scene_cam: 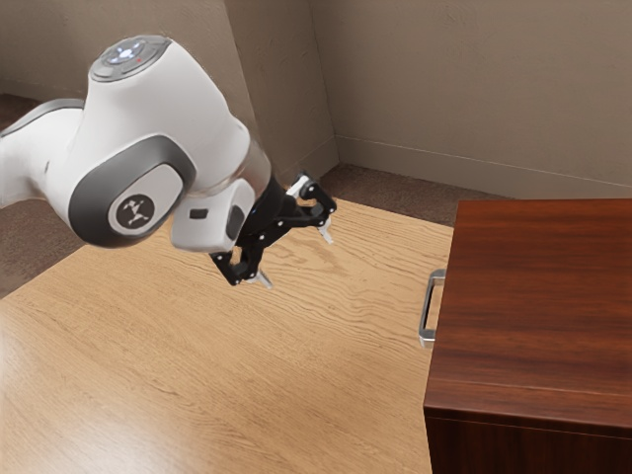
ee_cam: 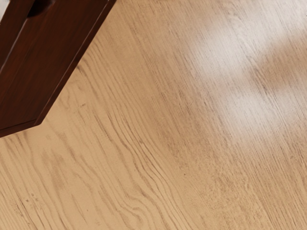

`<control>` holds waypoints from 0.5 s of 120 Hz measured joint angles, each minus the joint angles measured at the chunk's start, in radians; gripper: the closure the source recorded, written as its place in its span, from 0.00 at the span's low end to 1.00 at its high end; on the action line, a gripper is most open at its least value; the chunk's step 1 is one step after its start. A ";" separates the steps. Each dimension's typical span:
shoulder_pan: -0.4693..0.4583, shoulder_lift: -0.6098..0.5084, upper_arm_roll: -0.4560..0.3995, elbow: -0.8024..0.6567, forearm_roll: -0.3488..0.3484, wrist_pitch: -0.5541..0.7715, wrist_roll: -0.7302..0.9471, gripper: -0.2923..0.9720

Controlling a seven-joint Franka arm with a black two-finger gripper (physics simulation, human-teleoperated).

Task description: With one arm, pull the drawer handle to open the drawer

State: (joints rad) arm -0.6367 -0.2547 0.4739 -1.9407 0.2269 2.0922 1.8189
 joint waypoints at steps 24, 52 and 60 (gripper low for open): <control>-0.073 -0.008 0.051 -0.070 0.000 0.112 0.058 0.23; -0.192 0.008 0.134 -0.099 0.001 0.229 0.111 0.23; -0.199 0.016 0.135 -0.102 0.001 0.252 0.123 0.23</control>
State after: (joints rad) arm -0.8360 -0.2389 0.6087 -2.0424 0.2283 2.3443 1.9422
